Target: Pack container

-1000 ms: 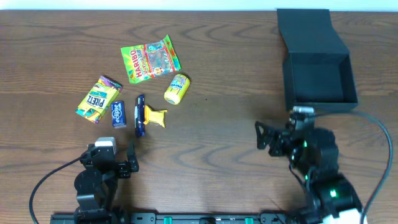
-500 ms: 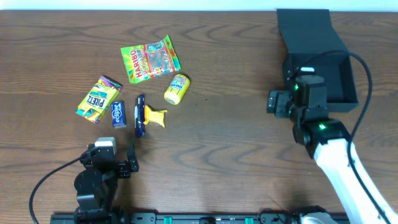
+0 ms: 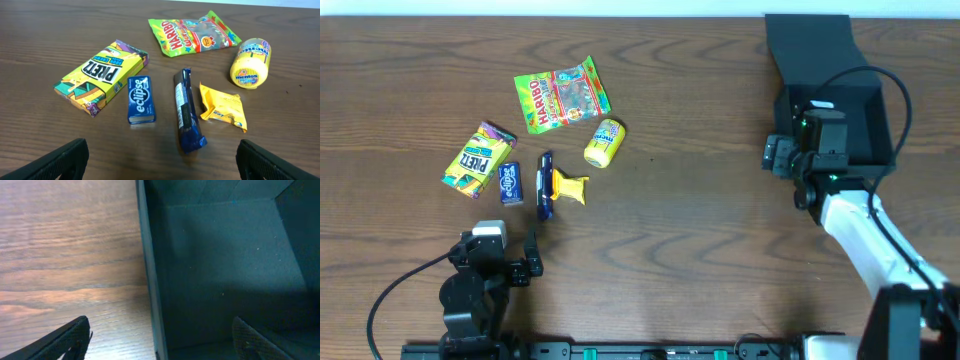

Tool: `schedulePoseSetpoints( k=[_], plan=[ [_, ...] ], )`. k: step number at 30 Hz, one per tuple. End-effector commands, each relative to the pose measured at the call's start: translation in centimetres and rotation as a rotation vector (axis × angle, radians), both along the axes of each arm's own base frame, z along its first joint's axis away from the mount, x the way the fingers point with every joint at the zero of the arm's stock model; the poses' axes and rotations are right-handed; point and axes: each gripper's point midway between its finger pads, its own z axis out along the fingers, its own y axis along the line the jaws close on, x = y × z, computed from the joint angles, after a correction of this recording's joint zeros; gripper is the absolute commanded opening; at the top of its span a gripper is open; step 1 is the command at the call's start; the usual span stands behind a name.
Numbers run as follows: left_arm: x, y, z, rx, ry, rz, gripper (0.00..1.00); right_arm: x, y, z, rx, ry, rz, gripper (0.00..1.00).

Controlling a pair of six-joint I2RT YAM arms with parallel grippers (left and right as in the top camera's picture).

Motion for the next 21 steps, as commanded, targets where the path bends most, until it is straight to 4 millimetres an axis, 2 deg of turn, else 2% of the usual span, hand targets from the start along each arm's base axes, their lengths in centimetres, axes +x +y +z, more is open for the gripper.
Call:
schedulePoseSetpoints(
  k=[1,3,8,11,14,18,21],
  plan=[
    [0.0,0.3,-0.7,0.014,0.011,0.011,0.95,0.8,-0.7,-0.6,-0.008,0.005,-0.004,0.86],
    [0.0,0.3,-0.7,0.014,0.011,0.011,0.95,1.1,-0.6,-1.3,-0.002,0.008,0.000,0.80],
    [0.0,0.3,-0.7,0.014,0.011,0.011,0.96,1.9,-0.6,-2.2,0.026,-0.006,-0.028,0.52],
    [0.0,0.3,-0.7,0.014,0.011,0.011,0.95,2.4,-0.5,-2.5,0.042,-0.020,-0.045,0.21],
    [0.0,0.3,-0.7,0.014,0.011,0.011,0.95,2.5,-0.5,-2.8,0.042,-0.018,-0.045,0.02],
    [0.0,0.3,-0.7,0.014,0.011,0.011,0.95,2.5,-0.2,-2.8,0.043,-0.020,-0.039,0.02],
    [0.0,0.3,-0.7,0.014,0.011,0.011,0.96,2.6,1.7,-2.7,0.054,-0.018,0.010,0.01]
  ],
)
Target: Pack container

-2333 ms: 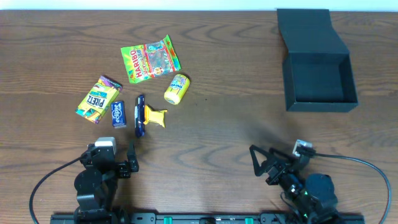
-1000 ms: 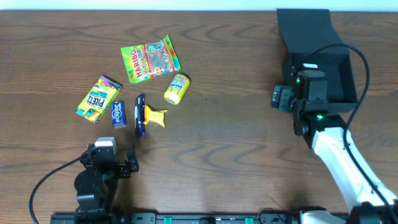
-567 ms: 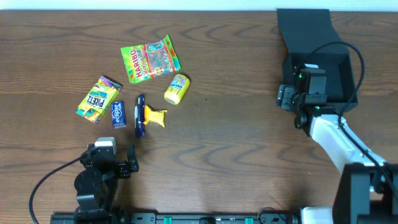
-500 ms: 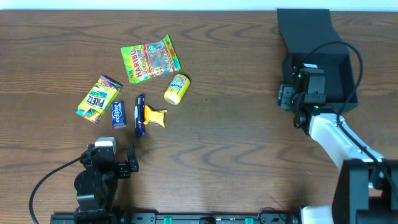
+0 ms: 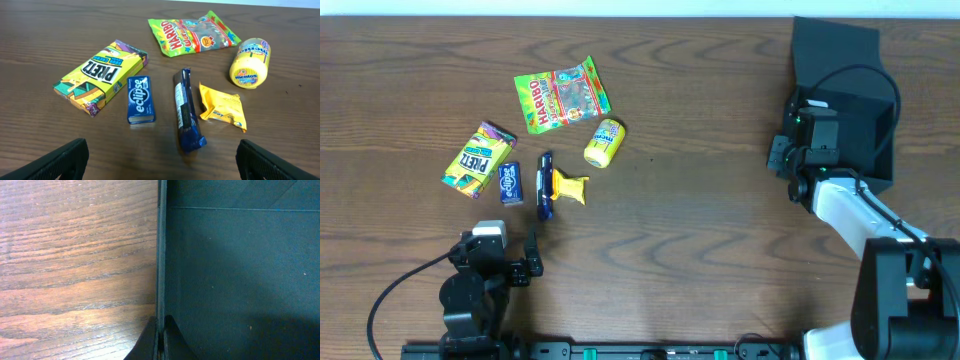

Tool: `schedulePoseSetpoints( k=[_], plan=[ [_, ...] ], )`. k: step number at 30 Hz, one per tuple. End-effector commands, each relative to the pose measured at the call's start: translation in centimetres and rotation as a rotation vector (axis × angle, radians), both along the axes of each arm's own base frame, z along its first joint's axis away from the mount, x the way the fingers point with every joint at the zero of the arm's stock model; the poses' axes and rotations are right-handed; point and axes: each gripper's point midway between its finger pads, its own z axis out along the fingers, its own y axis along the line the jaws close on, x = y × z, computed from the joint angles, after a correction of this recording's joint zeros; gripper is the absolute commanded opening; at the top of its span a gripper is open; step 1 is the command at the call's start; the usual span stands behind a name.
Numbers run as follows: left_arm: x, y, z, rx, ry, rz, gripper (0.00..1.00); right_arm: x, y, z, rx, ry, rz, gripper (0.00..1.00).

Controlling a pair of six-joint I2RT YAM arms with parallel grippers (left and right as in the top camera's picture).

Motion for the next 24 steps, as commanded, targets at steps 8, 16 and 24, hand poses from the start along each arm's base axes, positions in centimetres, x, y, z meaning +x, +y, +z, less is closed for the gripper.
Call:
schedulePoseSetpoints(
  k=[8,16,24],
  plan=[
    [0.0,0.3,-0.7,0.014,0.011,0.011,0.95,0.5,10.3,1.4,0.054,-0.031,0.232,0.01],
    [0.0,0.3,-0.7,0.014,0.011,0.011,0.95,-1.8,17.8,1.5,0.162,-0.022,0.301,0.02],
    [0.0,0.3,-0.7,0.014,0.011,0.011,0.95,-5.7,24.3,1.2,0.270,0.012,0.273,0.02]
  ],
)
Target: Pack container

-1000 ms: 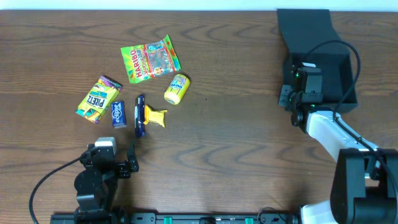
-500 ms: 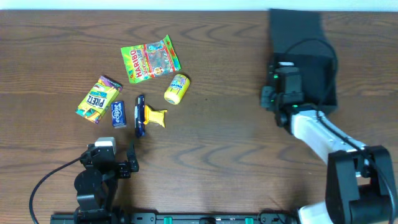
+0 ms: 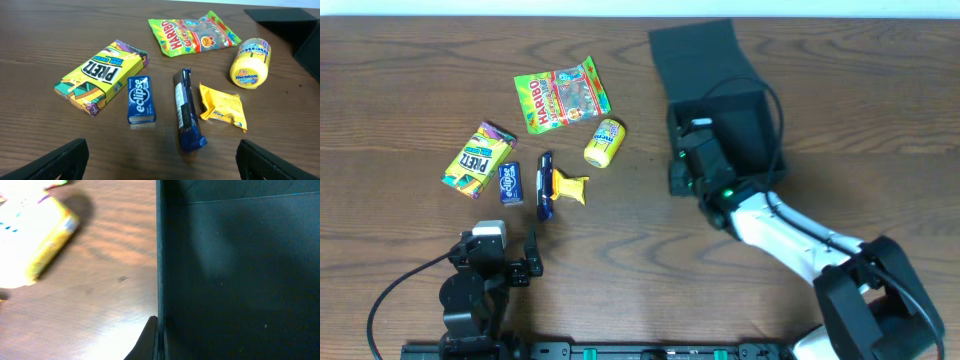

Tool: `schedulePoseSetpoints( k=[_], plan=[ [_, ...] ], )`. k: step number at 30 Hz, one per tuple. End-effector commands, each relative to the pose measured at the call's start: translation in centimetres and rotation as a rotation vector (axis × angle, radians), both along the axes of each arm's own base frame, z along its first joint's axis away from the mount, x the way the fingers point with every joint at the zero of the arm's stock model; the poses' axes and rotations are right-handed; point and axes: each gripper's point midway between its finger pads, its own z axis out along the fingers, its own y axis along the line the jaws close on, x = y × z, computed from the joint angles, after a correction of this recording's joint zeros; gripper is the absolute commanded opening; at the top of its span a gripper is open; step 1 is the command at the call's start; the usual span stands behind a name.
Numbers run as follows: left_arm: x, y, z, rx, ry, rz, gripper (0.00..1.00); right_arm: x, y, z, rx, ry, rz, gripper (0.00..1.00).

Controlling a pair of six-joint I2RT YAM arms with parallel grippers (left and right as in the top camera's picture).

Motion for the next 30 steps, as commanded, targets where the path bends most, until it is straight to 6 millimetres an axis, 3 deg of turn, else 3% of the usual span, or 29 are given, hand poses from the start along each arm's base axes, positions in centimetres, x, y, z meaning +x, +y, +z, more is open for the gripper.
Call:
schedulePoseSetpoints(
  k=[1,9,14,23,30],
  plan=[
    [0.0,0.3,-0.7,0.014,0.011,0.011,0.95,-0.8,2.6,0.8,0.101,0.012,-0.083,0.01],
    [0.0,0.3,-0.7,0.014,0.011,0.011,0.96,-2.8,5.0,0.9,0.187,0.013,-0.226,0.02],
    [0.0,0.3,-0.7,0.014,0.011,0.011,0.95,-1.9,6.3,1.6,0.263,-0.017,-0.236,0.02],
    [0.0,0.3,-0.7,0.014,0.011,0.011,0.95,-0.1,9.2,0.6,0.268,0.027,-0.210,0.02],
    [0.0,0.3,-0.7,0.014,0.011,0.011,0.95,0.4,10.0,1.5,0.258,0.018,-0.181,0.02]
  ],
)
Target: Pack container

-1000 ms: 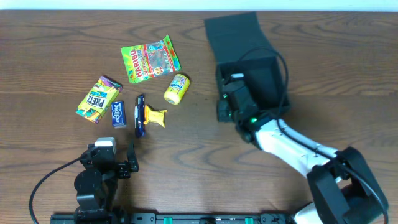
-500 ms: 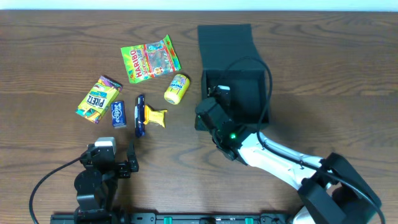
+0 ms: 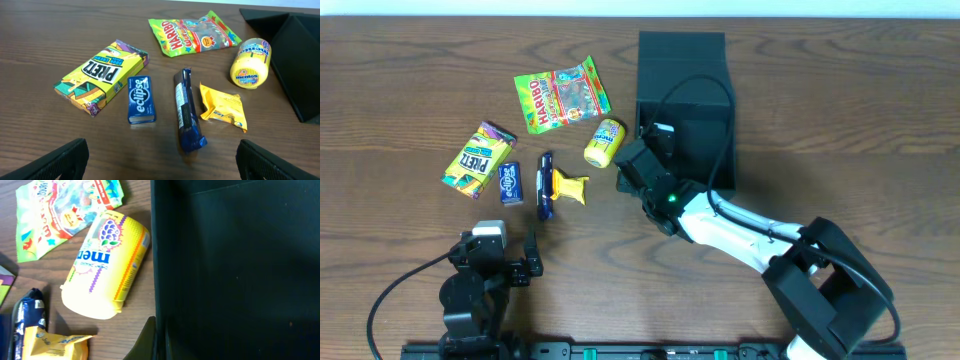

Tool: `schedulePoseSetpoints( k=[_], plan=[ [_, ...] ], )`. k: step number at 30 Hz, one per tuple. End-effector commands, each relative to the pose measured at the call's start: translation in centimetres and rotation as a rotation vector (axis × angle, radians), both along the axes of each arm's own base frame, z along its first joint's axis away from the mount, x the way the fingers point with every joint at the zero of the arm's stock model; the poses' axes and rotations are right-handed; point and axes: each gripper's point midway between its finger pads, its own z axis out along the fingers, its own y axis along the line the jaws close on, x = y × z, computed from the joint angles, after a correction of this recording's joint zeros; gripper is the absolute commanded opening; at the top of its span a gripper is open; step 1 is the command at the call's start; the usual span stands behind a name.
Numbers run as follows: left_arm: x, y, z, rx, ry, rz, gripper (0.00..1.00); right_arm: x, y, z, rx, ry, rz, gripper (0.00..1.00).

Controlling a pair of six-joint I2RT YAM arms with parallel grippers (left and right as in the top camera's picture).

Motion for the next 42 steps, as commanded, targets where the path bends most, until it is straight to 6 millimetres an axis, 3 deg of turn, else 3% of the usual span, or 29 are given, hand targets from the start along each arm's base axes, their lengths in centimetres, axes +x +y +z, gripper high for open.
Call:
schedulePoseSetpoints(
  k=[1,9,10,12,13,14,18,23,29,33,42],
  plan=[
    [0.0,0.3,-0.7,0.014,0.011,0.011,0.95,0.2,1.6,1.1,0.052,-0.004,0.026,0.02],
    [0.0,0.3,-0.7,0.014,0.011,0.011,0.95,-0.6,1.6,0.4,-0.002,0.019,0.095,0.02],
    [0.0,0.3,-0.7,0.014,0.011,0.011,0.95,-0.7,1.5,0.3,-0.008,0.022,0.098,0.15],
    [0.0,0.3,-0.7,0.014,0.011,0.011,0.95,-1.0,1.9,0.3,-0.005,0.029,0.130,0.71],
    [0.0,0.3,-0.7,0.014,0.011,0.011,0.95,-1.1,2.3,0.6,0.003,0.031,0.158,0.93],
    [0.0,0.3,-0.7,0.014,0.011,0.011,0.95,-1.3,2.7,0.9,0.012,0.030,0.183,0.99],
    [0.0,0.3,-0.7,0.014,0.011,0.011,0.95,-1.0,2.8,4.4,0.056,-0.033,0.190,0.99],
    [0.0,0.3,-0.7,0.014,0.011,0.011,0.95,-0.8,2.0,10.8,0.097,-0.164,0.213,0.99],
    [0.0,0.3,-0.7,0.014,0.011,0.011,0.95,-1.1,-1.6,16.3,0.083,-0.259,0.197,0.99],
    [0.0,0.3,-0.7,0.014,0.011,0.011,0.95,-1.4,-5.8,16.9,0.020,-0.228,0.133,0.99],
    [0.0,0.3,-0.7,0.014,0.011,0.011,0.95,-3.7,-13.5,15.6,-0.193,-0.108,0.122,0.99]
  ],
)
